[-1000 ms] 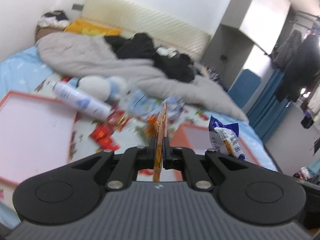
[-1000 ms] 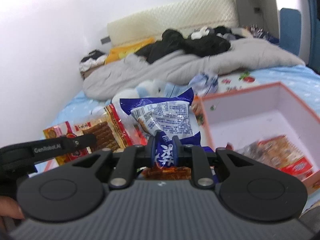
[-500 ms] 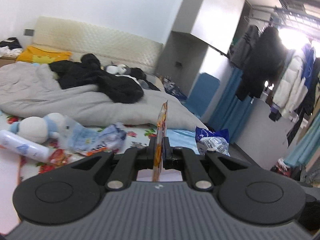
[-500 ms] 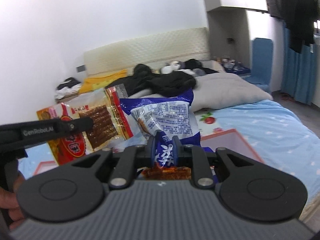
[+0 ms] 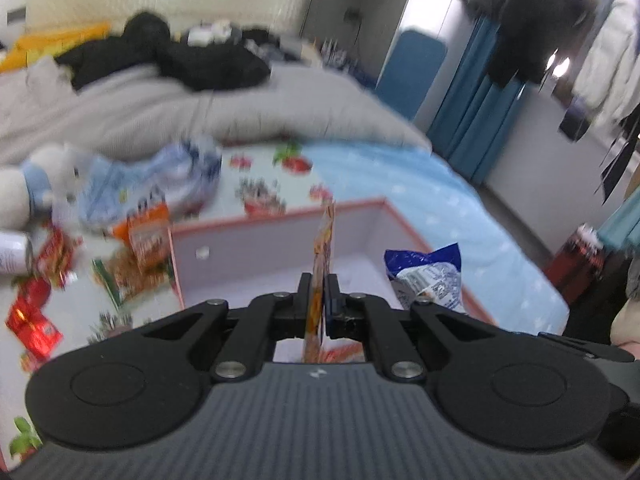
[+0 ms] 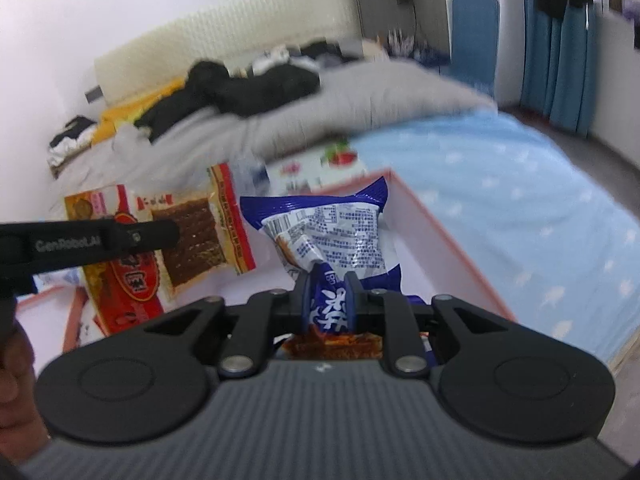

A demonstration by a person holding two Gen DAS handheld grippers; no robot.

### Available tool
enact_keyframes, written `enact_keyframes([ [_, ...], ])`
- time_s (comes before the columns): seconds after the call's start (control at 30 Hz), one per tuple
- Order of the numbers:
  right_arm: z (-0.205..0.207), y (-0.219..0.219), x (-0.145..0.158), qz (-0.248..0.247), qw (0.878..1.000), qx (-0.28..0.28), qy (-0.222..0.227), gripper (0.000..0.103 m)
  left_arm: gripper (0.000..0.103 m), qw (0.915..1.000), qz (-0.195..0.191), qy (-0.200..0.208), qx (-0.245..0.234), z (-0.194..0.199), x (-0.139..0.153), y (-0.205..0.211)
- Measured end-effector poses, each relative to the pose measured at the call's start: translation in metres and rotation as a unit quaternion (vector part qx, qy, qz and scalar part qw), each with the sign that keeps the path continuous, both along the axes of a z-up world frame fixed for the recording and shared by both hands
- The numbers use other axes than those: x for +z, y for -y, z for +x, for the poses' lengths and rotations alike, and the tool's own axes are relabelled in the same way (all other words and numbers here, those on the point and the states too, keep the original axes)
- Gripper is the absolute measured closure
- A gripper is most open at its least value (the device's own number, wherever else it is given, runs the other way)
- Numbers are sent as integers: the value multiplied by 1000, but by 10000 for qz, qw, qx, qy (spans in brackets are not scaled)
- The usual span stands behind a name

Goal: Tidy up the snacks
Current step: 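Open both tools to drop the packs into the deep pink box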

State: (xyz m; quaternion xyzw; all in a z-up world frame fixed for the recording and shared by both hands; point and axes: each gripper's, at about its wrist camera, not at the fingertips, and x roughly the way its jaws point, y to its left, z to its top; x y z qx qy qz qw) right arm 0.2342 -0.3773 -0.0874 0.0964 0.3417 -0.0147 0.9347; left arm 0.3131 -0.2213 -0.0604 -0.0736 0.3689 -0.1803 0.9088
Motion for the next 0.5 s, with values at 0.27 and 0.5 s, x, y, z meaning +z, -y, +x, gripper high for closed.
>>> enact_keyframes([
  [0.27,15,0,-50,-83,9986,-19,-513,81,97,9969,329,-696,-137,30,-59,1],
  [0.5,10,8,-55,-59,9975,-284,-638,52,51,9931,-166,-1160,63,34,-58,-12],
])
